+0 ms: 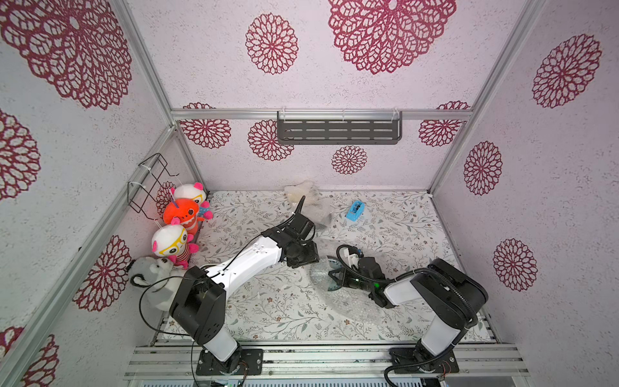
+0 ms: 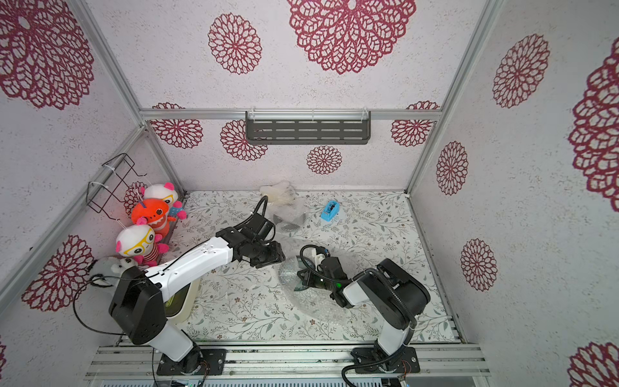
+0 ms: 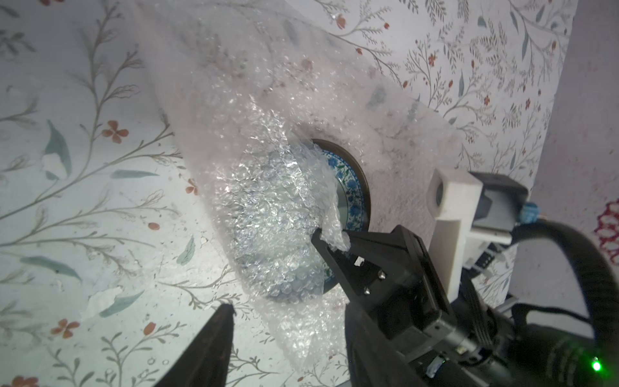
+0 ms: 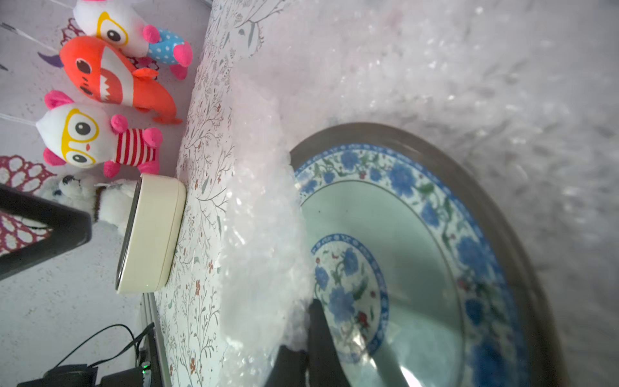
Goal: Wrap dinner plates in bubble wrap
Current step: Wrap the plate in the bubble wrap.
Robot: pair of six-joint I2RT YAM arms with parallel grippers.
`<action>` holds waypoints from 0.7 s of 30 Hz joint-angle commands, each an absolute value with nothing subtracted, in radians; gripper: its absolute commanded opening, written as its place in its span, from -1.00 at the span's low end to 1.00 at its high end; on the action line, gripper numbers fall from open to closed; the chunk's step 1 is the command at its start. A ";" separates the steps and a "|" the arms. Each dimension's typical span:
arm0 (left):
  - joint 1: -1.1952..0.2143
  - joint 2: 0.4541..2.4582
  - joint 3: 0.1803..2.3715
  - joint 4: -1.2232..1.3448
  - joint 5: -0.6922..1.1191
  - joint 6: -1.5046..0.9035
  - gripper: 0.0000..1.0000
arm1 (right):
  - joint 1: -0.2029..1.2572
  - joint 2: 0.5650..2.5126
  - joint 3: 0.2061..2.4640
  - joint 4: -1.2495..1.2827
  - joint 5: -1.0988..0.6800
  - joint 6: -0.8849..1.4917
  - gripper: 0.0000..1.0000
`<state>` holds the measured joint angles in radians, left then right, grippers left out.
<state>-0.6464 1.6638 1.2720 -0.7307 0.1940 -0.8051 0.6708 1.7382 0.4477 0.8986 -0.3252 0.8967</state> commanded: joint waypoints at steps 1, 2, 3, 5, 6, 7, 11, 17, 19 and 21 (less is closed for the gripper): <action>-0.659 1.759 1.317 -0.704 0.278 -0.705 -0.11 | 0.653 1.753 0.426 1.027 -0.334 1.011 -0.93; -0.659 1.791 1.335 -0.699 0.294 -0.694 -0.19 | 0.646 1.756 0.417 1.044 -0.334 1.022 -0.91; -0.660 1.823 1.351 -0.693 0.307 -0.683 -0.25 | 0.639 1.758 0.410 1.055 -0.337 1.029 -0.89; -0.659 1.898 1.398 -0.687 0.333 -0.672 -0.31 | 0.632 1.753 0.404 1.062 -0.345 1.032 -0.85; -0.661 1.940 1.430 -0.685 0.360 -0.659 -0.35 | 0.630 1.749 0.402 1.058 -0.349 1.029 -0.83; -0.663 1.987 1.451 -0.680 0.380 -0.656 -0.37 | 0.629 1.743 0.402 1.052 -0.351 1.023 -0.82; -0.670 2.109 1.557 -0.670 0.437 -0.641 -0.41 | 0.626 1.709 0.413 0.986 -0.373 0.961 -0.64; -0.663 2.174 1.567 -0.679 0.431 -0.658 -0.43 | 0.626 1.389 0.404 0.599 -0.271 0.555 0.05; -0.657 2.174 1.541 -0.669 0.428 -0.671 -0.44 | 0.690 1.268 0.466 0.351 -0.183 0.296 0.14; -0.652 2.165 1.510 -0.646 0.432 -0.688 -0.43 | 0.745 1.186 0.501 0.162 -0.150 0.078 0.17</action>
